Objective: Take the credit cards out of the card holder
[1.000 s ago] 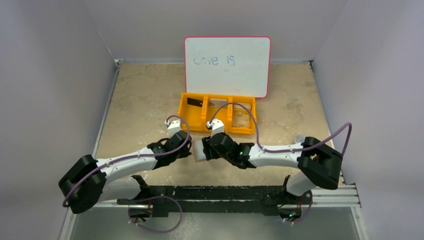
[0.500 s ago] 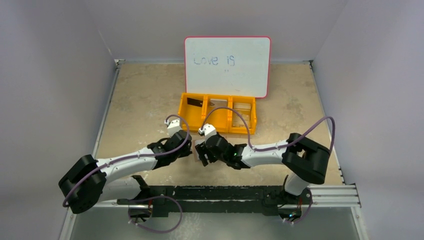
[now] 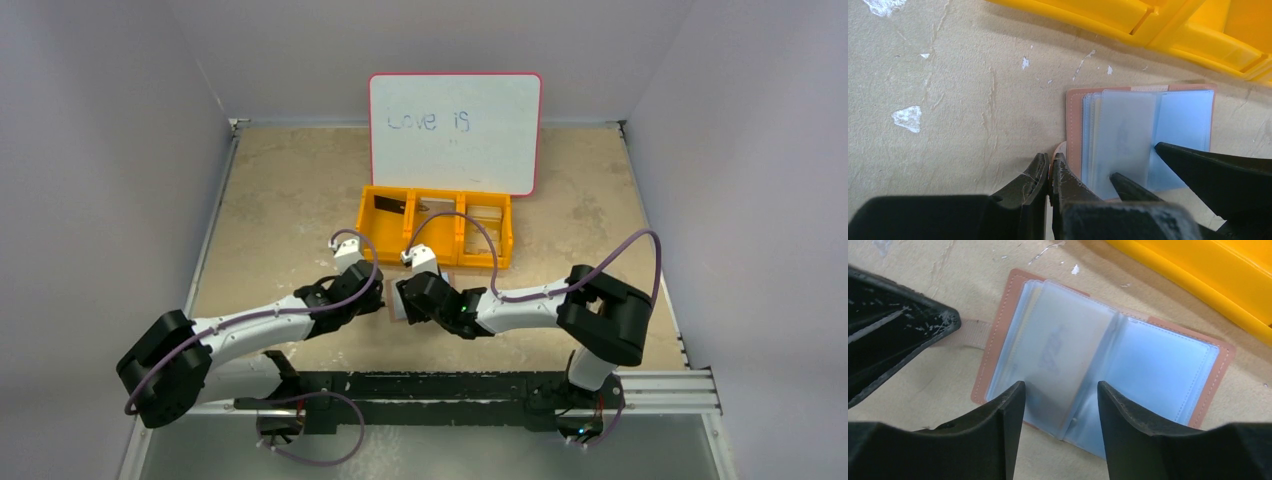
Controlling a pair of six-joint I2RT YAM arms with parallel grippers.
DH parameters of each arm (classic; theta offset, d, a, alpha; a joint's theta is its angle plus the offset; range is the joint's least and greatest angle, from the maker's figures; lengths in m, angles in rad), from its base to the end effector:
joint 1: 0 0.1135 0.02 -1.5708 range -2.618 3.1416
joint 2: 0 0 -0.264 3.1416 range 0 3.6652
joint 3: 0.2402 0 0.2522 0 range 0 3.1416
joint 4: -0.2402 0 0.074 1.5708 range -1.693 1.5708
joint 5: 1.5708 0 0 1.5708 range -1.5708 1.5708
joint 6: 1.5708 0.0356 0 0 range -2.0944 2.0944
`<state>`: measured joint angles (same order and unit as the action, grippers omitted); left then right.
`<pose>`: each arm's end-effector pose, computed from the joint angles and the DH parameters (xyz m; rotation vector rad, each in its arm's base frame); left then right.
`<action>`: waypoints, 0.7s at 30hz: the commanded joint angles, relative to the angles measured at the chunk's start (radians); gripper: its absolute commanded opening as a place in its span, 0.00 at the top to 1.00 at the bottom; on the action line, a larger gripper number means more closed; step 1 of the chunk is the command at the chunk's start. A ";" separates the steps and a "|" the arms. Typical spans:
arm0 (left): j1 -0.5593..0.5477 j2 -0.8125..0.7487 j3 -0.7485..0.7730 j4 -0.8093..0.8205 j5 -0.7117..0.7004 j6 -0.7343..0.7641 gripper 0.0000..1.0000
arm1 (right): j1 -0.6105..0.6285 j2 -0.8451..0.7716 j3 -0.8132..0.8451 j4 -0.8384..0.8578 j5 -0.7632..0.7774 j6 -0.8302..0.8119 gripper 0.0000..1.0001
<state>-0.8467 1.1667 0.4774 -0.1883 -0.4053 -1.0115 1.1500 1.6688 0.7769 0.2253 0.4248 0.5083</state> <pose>0.1507 -0.1492 0.1647 -0.3727 2.3628 -0.3968 0.1482 0.2952 0.1575 -0.4742 2.1561 0.4664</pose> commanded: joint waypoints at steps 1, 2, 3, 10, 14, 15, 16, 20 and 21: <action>-0.003 -0.029 -0.008 0.023 -0.024 -0.010 1.00 | -0.002 0.003 0.015 -0.118 0.114 0.060 0.44; -0.003 -0.029 -0.007 0.021 -0.024 -0.009 1.00 | -0.003 0.009 0.024 -0.132 0.126 0.069 0.45; -0.003 -0.029 -0.007 0.020 -0.024 -0.010 1.00 | -0.003 0.013 0.029 -0.146 0.136 0.072 0.46; -0.003 -0.030 -0.007 0.020 -0.024 -0.010 1.00 | -0.002 -0.025 0.006 -0.084 0.096 0.017 0.42; -0.003 -0.029 -0.017 0.043 -0.017 -0.017 1.00 | -0.003 -0.073 -0.005 -0.002 -0.009 -0.043 0.31; -0.003 -0.029 -0.019 0.049 -0.016 -0.021 1.00 | -0.003 -0.078 -0.005 0.013 -0.027 -0.050 0.29; -0.003 -0.029 -0.023 0.057 -0.014 -0.024 1.00 | -0.003 -0.079 -0.005 0.024 -0.041 -0.058 0.28; -0.003 -0.027 -0.030 0.068 -0.010 -0.034 1.00 | -0.003 -0.055 0.000 0.045 -0.070 -0.087 0.25; -0.002 -0.027 -0.032 0.071 -0.010 -0.034 1.00 | -0.003 -0.045 0.002 0.046 -0.076 -0.096 0.25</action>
<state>-0.8467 1.1580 0.4538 -0.1692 -0.4053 -1.0210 1.1496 1.6279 0.7757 0.2218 0.3931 0.4656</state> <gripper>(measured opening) 0.031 0.745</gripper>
